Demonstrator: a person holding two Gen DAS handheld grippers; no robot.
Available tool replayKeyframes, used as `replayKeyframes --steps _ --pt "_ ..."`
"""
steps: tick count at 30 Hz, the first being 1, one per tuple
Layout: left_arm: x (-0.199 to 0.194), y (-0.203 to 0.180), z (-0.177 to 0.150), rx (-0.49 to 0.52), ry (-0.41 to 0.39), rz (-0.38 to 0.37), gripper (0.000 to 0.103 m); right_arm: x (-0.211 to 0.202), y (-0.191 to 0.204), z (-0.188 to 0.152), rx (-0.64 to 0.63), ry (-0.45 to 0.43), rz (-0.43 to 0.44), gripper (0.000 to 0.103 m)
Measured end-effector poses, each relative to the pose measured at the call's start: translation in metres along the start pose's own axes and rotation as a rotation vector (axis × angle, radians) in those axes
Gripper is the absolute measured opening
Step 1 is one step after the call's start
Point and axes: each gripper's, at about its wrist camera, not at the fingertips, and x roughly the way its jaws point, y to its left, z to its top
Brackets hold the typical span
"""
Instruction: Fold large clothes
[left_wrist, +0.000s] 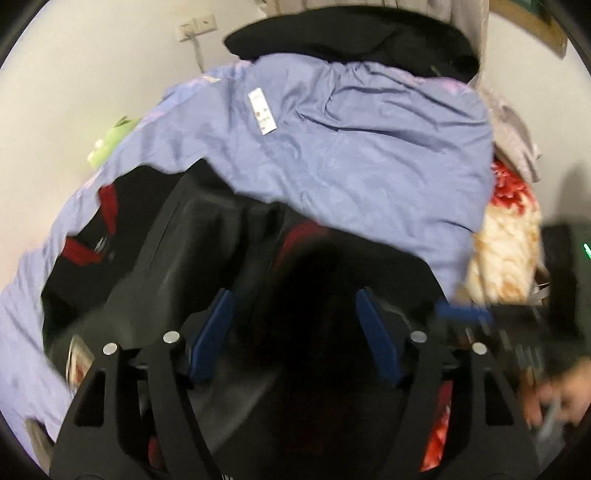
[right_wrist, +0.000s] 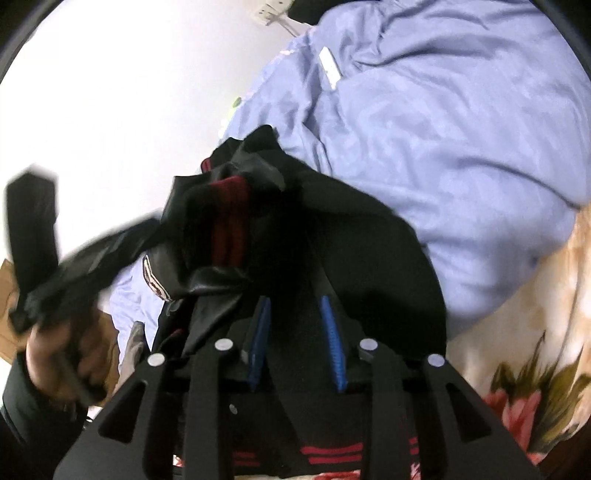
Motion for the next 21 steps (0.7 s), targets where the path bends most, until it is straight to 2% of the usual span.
replayKeyframes --steps 4,5,7,10,12,15,17,20,21 --pt "-0.028 0.014 -0.069 -0.058 -0.024 0.038 0.068 0.009 0.019 0.001 -0.075 0.010 0.030 0.059" --pt "-0.033 0.016 -0.088 -0.069 -0.042 0.043 0.072 0.011 0.025 0.002 -0.097 0.010 0.026 0.065" --pt "-0.039 0.016 -0.125 -0.062 -0.065 0.034 0.077 0.014 0.034 0.005 -0.127 -0.004 0.023 0.068" --pt "-0.031 0.018 -0.162 -0.076 -0.042 0.041 0.077 0.018 0.038 0.012 -0.104 -0.035 0.027 0.068" --pt "-0.022 0.024 -0.177 -0.128 -0.048 0.041 0.077 0.023 0.040 0.014 -0.086 -0.042 0.023 0.068" --pt "-0.012 0.035 -0.186 -0.217 -0.103 0.025 0.077 0.032 0.050 0.013 -0.074 -0.040 0.028 0.068" --pt "-0.002 0.044 -0.186 -0.268 -0.154 0.011 0.077 0.037 0.064 0.010 -0.113 -0.044 0.034 0.068" --pt "0.016 0.056 -0.175 -0.274 -0.212 0.034 0.077 0.036 0.081 0.008 -0.186 -0.055 0.058 0.068" --pt "0.020 0.061 -0.174 -0.276 -0.215 0.043 0.077 0.034 0.094 0.007 -0.248 -0.055 0.073 0.068"
